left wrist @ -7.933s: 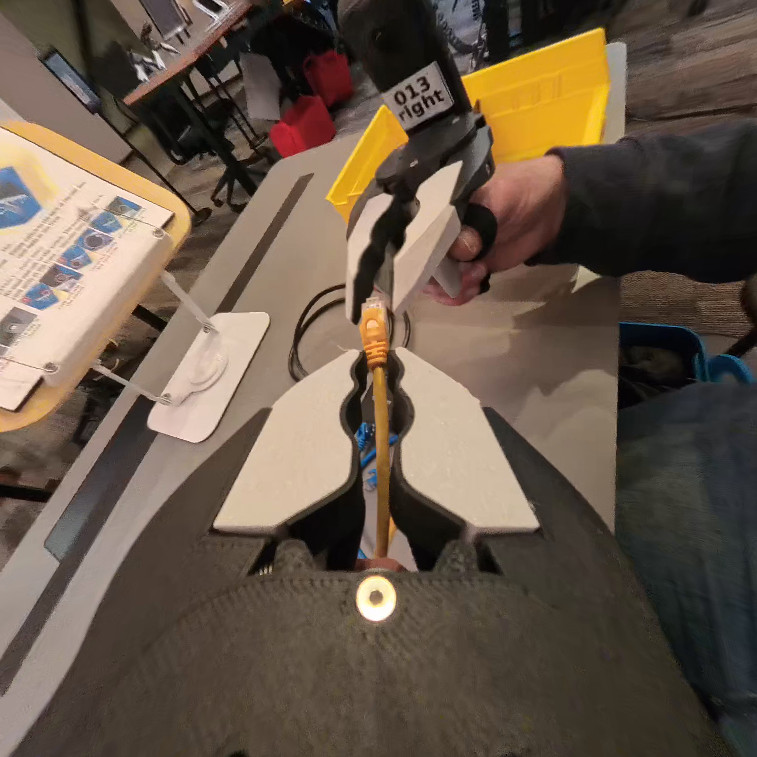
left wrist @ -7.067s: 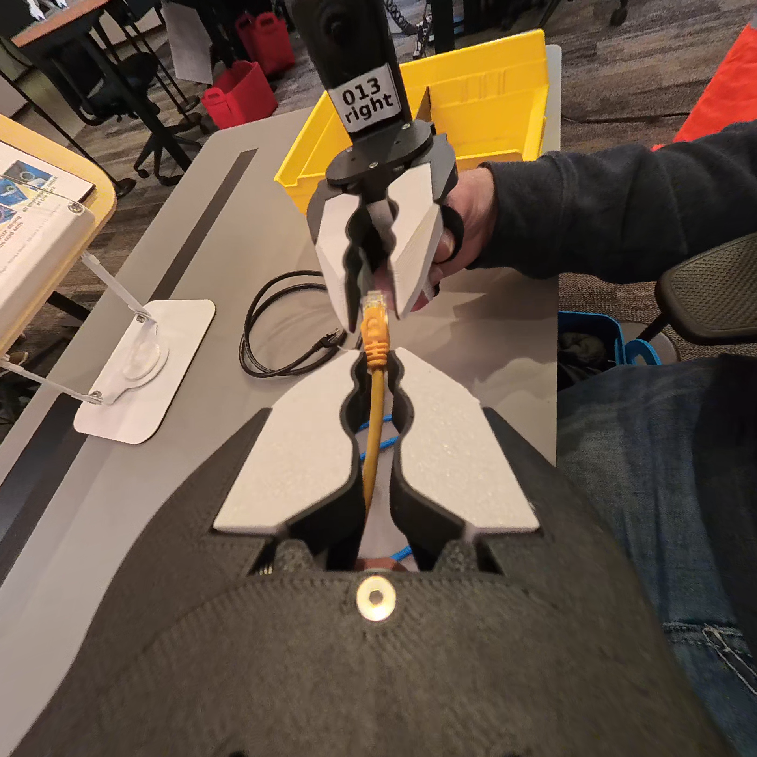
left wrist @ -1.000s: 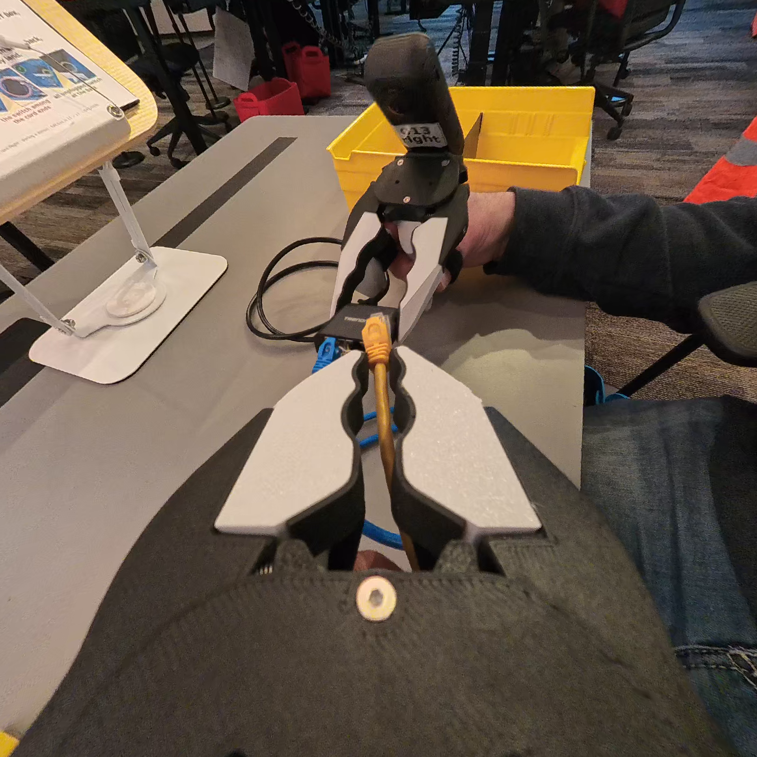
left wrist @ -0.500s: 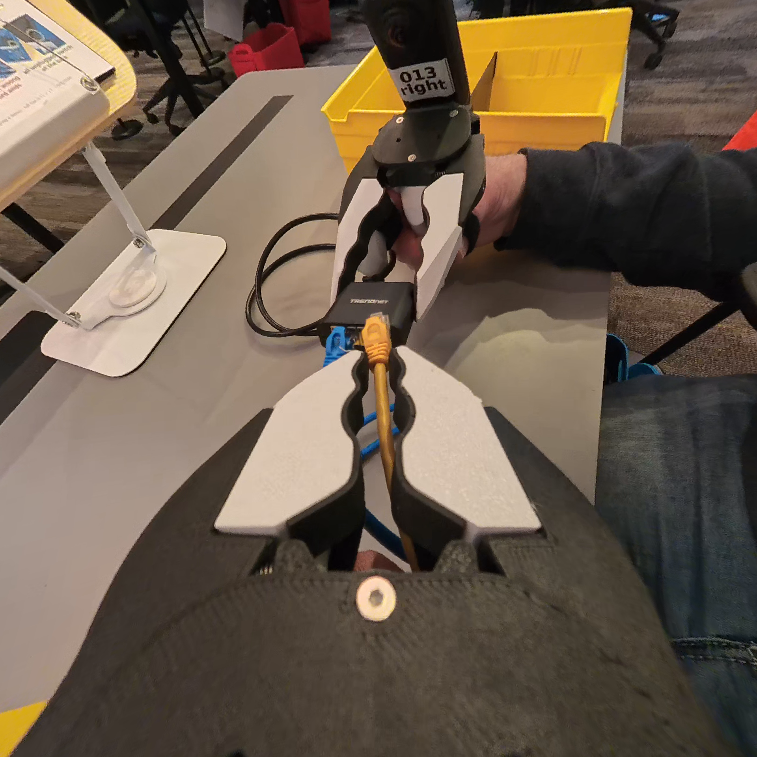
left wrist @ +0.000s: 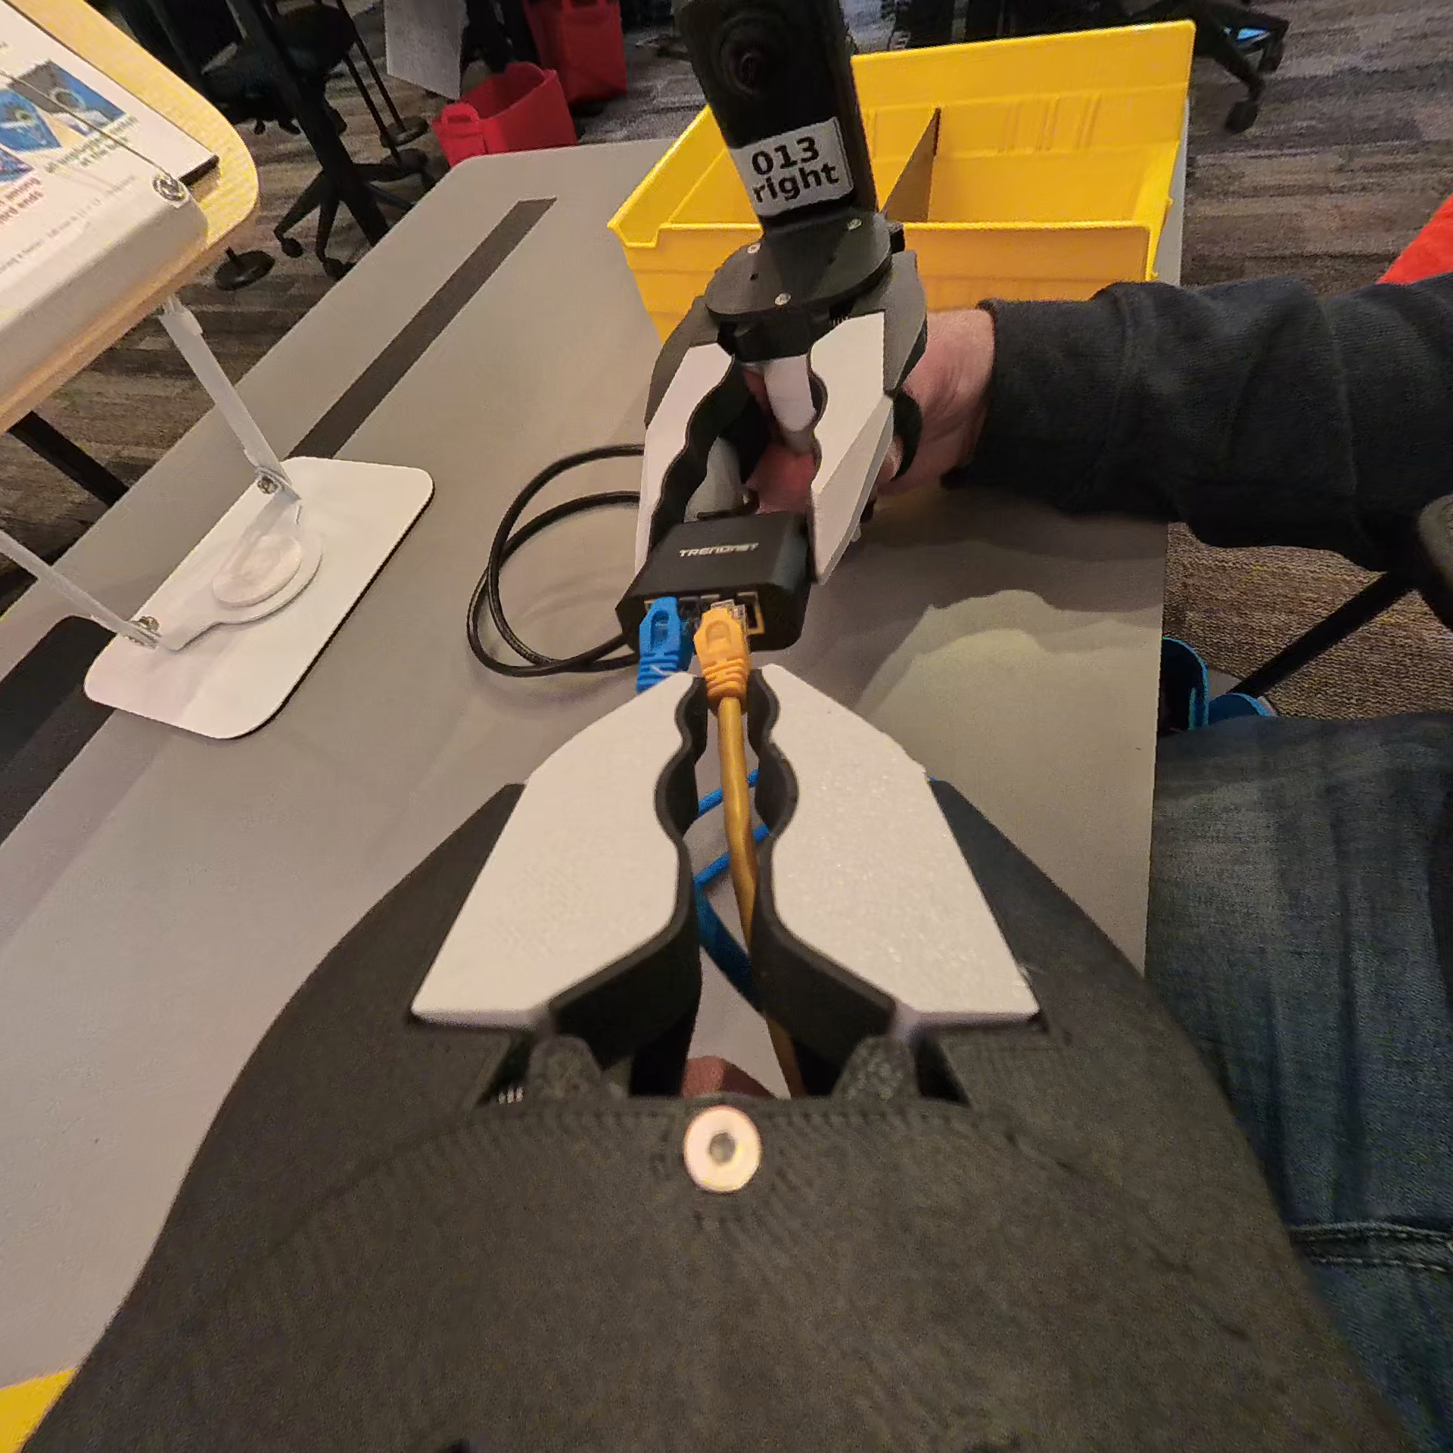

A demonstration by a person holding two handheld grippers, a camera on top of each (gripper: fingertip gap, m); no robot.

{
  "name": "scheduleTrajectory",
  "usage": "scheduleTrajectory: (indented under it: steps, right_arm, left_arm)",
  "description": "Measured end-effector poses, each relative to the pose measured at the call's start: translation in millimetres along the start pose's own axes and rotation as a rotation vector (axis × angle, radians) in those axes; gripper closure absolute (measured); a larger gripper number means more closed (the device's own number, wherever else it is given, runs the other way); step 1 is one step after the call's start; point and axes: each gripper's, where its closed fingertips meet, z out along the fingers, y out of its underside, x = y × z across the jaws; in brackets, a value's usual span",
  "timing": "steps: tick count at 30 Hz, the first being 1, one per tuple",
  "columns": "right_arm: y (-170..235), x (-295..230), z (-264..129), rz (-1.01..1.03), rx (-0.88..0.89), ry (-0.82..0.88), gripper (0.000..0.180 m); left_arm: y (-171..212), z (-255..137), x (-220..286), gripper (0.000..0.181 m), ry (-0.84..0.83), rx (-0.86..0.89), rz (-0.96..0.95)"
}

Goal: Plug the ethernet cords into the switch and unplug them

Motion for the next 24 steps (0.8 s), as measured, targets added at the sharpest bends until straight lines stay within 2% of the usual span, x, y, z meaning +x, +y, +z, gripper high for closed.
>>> scheduleTrajectory:
  steps: [24]
  right_arm:
    - [-6.6,-12.4,-0.5,0.002,0.048,-0.081,0.123]
  left_arm:
    - [-8.0,3.6,11.7,0.171,0.052,0.014,0.092]
